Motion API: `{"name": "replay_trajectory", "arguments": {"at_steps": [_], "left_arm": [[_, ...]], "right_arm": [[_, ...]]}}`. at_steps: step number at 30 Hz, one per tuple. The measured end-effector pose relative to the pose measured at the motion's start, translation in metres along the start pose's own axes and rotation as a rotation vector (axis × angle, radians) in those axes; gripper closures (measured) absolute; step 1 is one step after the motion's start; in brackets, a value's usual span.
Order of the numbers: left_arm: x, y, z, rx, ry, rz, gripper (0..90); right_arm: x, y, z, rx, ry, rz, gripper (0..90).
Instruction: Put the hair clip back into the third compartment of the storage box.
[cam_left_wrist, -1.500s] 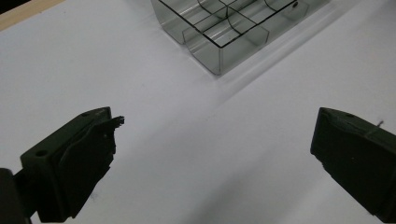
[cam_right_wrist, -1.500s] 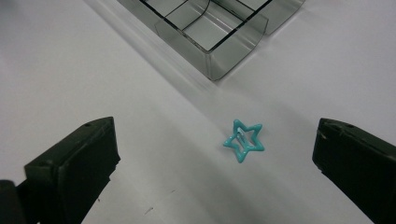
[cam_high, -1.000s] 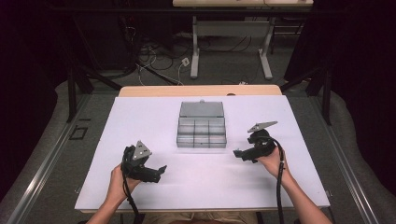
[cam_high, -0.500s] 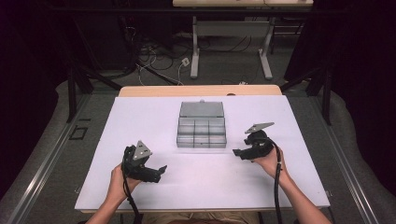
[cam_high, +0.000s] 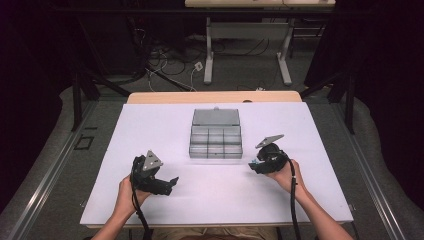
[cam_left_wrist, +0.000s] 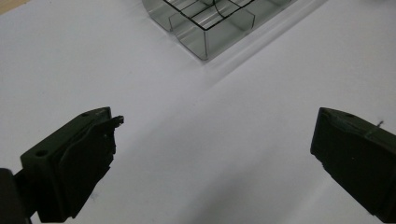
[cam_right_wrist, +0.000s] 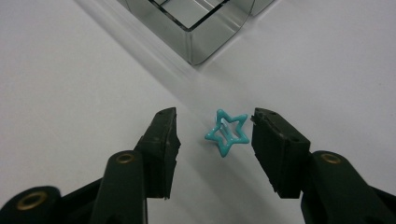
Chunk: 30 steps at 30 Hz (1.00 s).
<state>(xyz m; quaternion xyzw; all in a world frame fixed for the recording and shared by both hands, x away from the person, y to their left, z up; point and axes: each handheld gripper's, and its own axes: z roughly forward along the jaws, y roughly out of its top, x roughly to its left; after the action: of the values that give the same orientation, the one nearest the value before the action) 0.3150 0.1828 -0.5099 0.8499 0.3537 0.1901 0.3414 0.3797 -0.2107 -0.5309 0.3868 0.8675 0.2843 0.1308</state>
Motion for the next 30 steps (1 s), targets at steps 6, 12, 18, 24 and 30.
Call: {"name": "replay_trajectory", "arguments": {"at_steps": [6, 12, 18, 24, 30], "left_arm": [[0.003, 0.000, 0.001, -0.015, -0.006, -0.009, 0.0], [0.003, 0.000, 0.001, -0.011, -0.007, -0.005, 0.0], [0.004, 0.000, 0.002, -0.002, -0.011, -0.008, 0.0], [0.003, 0.000, 0.000, -0.013, -0.006, -0.003, 0.0], [0.004, 0.000, 0.000, -0.010, -0.010, -0.012, 0.0]], "right_arm": [[0.001, 0.000, 0.005, -0.003, -0.008, -0.002, 57.8], [0.004, 0.000, 0.013, 0.024, -0.018, 0.005, 62.0], [0.005, -0.001, 0.015, 0.036, -0.024, 0.027, 67.0], [0.003, -0.001, 0.015, 0.038, -0.039, 0.006, 75.4], [0.002, 0.000, 0.012, 0.025, -0.036, 0.005, 80.9]]}}
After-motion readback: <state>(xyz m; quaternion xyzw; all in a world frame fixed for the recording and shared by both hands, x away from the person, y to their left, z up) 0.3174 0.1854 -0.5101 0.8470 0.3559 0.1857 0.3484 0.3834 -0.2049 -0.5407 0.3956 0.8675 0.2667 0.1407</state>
